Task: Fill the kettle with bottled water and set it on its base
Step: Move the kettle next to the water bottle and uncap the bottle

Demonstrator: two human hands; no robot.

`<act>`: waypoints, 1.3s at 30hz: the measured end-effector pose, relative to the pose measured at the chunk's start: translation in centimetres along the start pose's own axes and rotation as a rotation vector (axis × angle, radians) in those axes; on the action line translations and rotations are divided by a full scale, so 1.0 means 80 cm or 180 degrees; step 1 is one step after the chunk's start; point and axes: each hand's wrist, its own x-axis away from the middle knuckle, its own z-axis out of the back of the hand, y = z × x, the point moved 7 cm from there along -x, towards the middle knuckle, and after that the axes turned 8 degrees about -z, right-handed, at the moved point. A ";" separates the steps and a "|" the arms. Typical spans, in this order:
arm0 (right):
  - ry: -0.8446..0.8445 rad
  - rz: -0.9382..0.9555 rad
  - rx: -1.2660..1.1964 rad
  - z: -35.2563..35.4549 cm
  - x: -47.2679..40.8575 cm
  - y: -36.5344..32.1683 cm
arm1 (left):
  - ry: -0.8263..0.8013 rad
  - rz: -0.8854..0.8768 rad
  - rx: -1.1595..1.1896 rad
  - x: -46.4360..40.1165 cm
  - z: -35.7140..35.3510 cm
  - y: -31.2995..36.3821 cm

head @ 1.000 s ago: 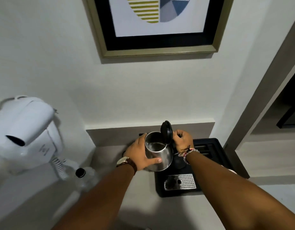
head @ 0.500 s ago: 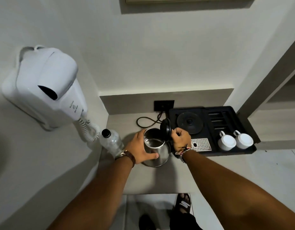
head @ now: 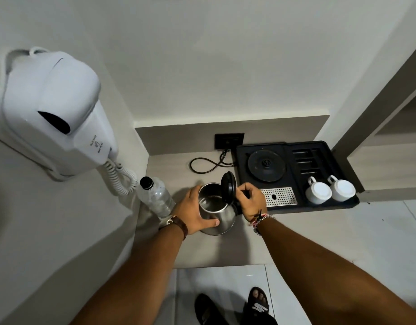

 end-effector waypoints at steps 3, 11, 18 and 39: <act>-0.0127 0.0338 0.0271 0.008 0.018 -0.001 | -0.0066 -0.0020 -0.0136 0.003 0.000 0.003; -0.0315 0.0348 0.0872 -0.027 0.051 -0.012 | -0.0003 -0.0028 -0.0507 0.018 0.002 -0.002; -0.0182 0.0527 0.2037 -0.043 0.045 -0.021 | 0.0034 -0.0081 -0.0927 0.030 -0.007 -0.004; -0.0039 0.0362 0.2411 -0.047 0.048 -0.033 | 0.1389 0.0315 -0.1396 0.090 0.188 -0.026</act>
